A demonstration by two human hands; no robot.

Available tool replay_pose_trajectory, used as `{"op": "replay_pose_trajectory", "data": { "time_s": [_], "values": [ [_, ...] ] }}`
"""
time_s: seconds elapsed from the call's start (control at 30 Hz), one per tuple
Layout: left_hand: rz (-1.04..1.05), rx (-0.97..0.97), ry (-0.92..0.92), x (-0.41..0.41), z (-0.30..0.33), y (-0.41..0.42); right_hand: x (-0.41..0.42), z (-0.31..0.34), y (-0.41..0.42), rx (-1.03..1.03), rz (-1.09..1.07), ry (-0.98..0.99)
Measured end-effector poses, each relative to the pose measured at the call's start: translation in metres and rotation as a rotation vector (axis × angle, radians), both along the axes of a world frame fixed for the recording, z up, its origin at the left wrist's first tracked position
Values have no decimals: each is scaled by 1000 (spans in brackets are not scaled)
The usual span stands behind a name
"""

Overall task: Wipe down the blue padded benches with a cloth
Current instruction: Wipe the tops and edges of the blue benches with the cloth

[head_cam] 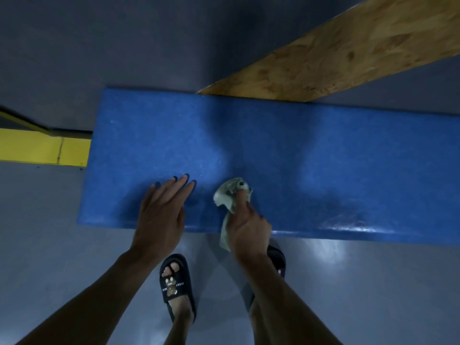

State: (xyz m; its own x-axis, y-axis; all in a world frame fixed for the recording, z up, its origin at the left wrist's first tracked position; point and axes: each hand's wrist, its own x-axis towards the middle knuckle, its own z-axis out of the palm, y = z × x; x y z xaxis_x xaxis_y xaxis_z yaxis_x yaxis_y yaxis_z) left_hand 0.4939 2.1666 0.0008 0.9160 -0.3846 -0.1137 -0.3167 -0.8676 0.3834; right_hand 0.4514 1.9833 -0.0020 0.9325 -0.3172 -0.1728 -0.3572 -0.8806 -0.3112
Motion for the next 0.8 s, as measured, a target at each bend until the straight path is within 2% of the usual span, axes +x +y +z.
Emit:
{"op": "replay_pose_trajectory", "data": {
  "time_s": [0.07, 0.13, 0.23, 0.33, 0.43, 0.53, 0.67, 0.8],
  "values": [
    [-1, -9, -4, -1, 1, 0, -1, -2, -15, -60, 112, -104],
    [-8, -11, -3, 0, 3, 3, -8, -5, -51, -130, 139, -92],
    [-8, -4, 3, 5, 6, 12, -23, -3, -121, -234, -53, 84],
    [-10, -4, -2, 9, 7, 20, -36, 6, -160, -231, -183, 91],
    [24, -15, -4, 10, 5, 27, -37, 6, -134, -167, -292, 45],
    [22, -28, -5, 8, 4, 32, -26, -4, -68, -12, -320, 53],
    [12, -27, 1, 9, 0, 37, -3, -8, 24, 24, -76, 26],
    [9, -27, 3, 12, 1, 38, 2, -4, 16, -51, 139, -82]
  ]
}}
